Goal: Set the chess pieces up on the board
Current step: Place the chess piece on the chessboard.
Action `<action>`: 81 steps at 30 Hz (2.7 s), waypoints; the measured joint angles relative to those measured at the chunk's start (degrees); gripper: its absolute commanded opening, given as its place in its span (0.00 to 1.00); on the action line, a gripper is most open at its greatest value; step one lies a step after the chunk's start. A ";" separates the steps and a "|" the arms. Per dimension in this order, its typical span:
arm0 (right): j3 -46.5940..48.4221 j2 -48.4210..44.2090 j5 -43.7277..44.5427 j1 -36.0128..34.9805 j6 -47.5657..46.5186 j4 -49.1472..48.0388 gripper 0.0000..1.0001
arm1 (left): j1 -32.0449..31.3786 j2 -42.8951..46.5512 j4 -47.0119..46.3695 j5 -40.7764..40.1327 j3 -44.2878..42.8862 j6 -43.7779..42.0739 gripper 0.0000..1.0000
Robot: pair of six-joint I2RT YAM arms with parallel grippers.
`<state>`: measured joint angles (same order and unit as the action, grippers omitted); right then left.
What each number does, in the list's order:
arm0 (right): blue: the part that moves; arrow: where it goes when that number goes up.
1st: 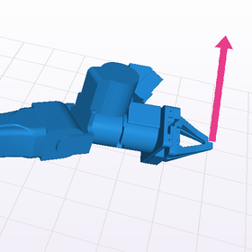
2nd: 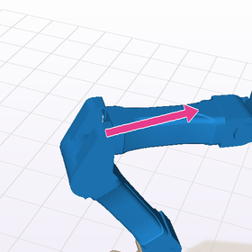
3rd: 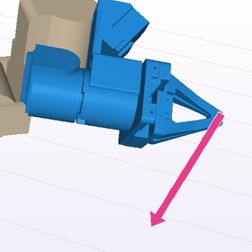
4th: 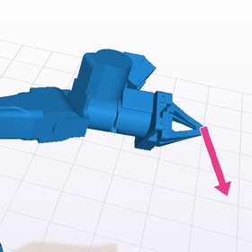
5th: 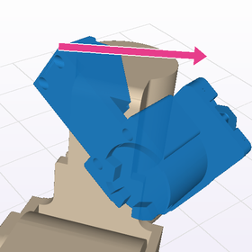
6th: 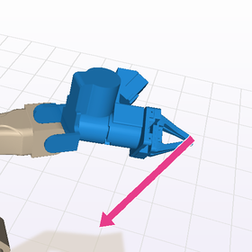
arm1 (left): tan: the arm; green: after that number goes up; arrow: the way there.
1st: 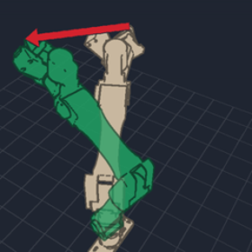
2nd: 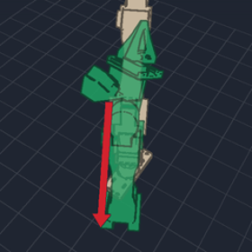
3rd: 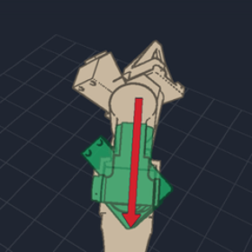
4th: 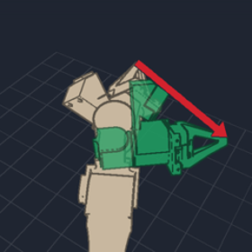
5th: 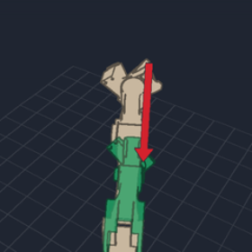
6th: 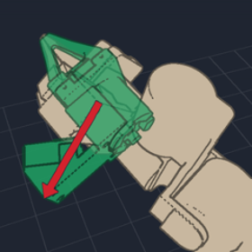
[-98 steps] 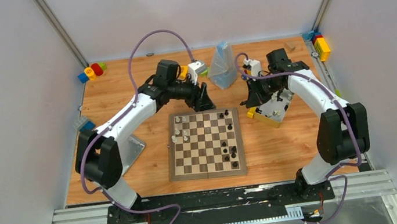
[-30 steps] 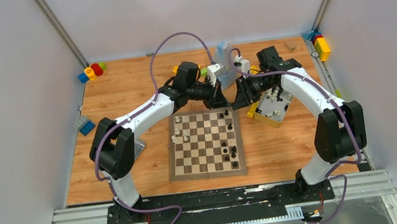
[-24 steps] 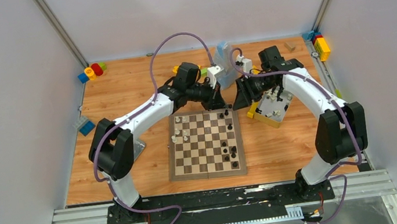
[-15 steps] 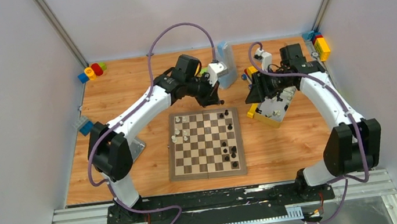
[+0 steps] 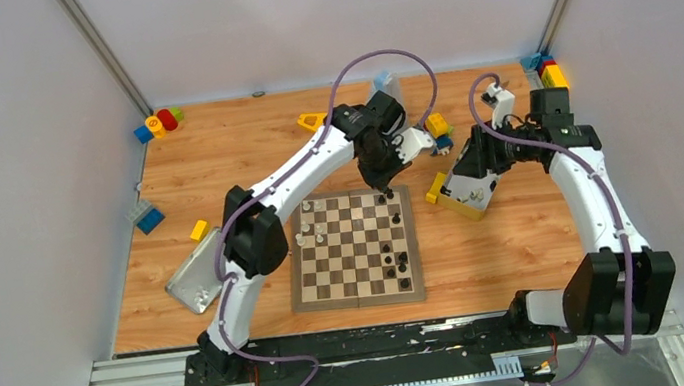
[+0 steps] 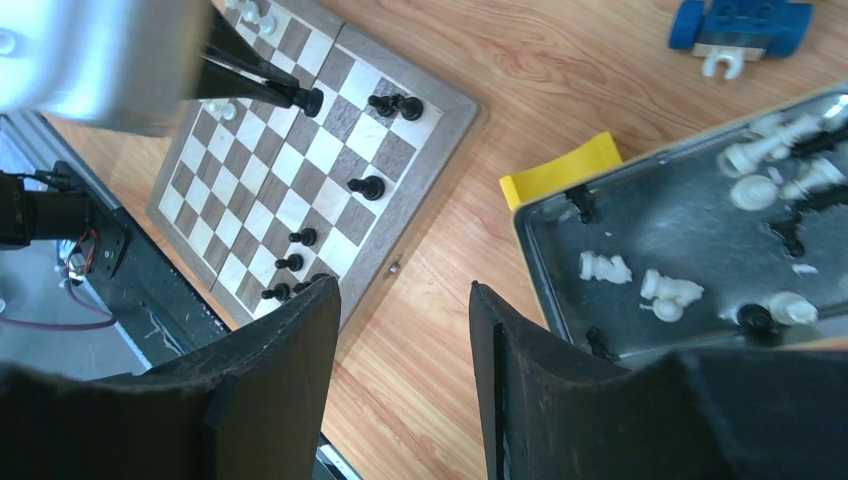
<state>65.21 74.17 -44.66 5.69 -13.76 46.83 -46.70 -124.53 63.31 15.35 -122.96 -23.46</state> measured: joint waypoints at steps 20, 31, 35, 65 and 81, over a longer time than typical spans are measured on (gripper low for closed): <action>-4.22 -5.46 -1.51 12.13 -0.74 -0.87 0.50 | -5.42 -12.04 11.63 -7.91 -13.03 -4.61 0.00; -4.44 -6.47 -1.95 13.64 -1.25 -0.87 0.50 | -5.73 -14.95 11.43 -8.41 -14.36 -5.44 0.00; -4.44 -6.45 -2.12 13.64 -1.38 -0.87 0.50 | -5.75 -15.76 11.02 -8.41 -14.36 -5.44 0.00; -4.46 -6.32 -2.38 13.79 -2.03 -0.85 0.50 | -7.23 -17.57 9.66 -10.10 -14.47 -5.51 0.05; -4.52 -5.90 -2.38 13.86 -2.38 -0.83 0.50 | -7.39 -17.68 9.53 -10.97 -14.47 -6.03 0.29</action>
<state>60.69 68.27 -47.05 19.55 -16.14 46.00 -54.08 -142.21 72.84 4.38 -137.43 -29.50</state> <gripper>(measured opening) 0.501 0.267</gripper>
